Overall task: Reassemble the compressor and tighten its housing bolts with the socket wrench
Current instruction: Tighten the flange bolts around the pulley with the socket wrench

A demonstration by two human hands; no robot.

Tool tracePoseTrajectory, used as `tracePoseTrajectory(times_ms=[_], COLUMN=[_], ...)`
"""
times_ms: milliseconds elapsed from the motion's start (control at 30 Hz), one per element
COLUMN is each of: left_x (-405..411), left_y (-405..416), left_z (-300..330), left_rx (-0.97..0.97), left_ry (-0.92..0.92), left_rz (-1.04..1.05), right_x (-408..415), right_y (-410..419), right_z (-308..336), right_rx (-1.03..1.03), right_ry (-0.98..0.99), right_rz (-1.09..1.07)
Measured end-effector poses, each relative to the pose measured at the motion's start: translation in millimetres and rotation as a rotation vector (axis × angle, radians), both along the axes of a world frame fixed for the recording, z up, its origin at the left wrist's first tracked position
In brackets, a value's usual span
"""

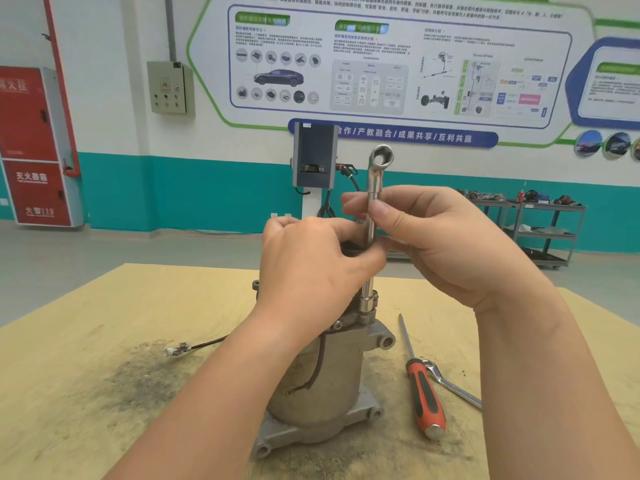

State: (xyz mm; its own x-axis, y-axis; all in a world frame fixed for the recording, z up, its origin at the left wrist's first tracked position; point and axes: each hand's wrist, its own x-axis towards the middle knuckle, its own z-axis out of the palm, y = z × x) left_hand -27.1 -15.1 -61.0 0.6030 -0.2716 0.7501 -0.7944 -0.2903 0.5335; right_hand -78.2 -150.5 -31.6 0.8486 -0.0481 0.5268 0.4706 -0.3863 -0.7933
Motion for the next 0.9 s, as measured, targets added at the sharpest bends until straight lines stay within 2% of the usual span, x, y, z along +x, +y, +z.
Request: tracePoseTrajectory(times_ms=[167,433,600,800,900], left_x=[2.1,5.1,6.8,8.8,13.6], left_y=[0.3,-0.1,-0.9,1.7,14.9], left_z=[-1.2,-3.7,-4.7,-4.6,5.7], left_rx=[0.033,0.036,0.04,0.056,0.097], left_ry=[-0.013,-0.037,-0.025,-0.034,0.057], left_rz=[0.008,-0.004,0.008,0.0,-0.146], right_x=[3.6,0.0,4.6,4.2,-0.9], right_y=[3.7,-3.2,10.1,0.3,2.5], right_z=[-0.5,-0.1,-0.8,-1.2,1.6], right_rx=[0.057,0.019,0.097,-0.052,-0.072], right_ry=[-0.072,-0.032,-0.104,0.005,-0.019], right_rz=[-0.114,-0.064,-0.212,-0.093,-0.151])
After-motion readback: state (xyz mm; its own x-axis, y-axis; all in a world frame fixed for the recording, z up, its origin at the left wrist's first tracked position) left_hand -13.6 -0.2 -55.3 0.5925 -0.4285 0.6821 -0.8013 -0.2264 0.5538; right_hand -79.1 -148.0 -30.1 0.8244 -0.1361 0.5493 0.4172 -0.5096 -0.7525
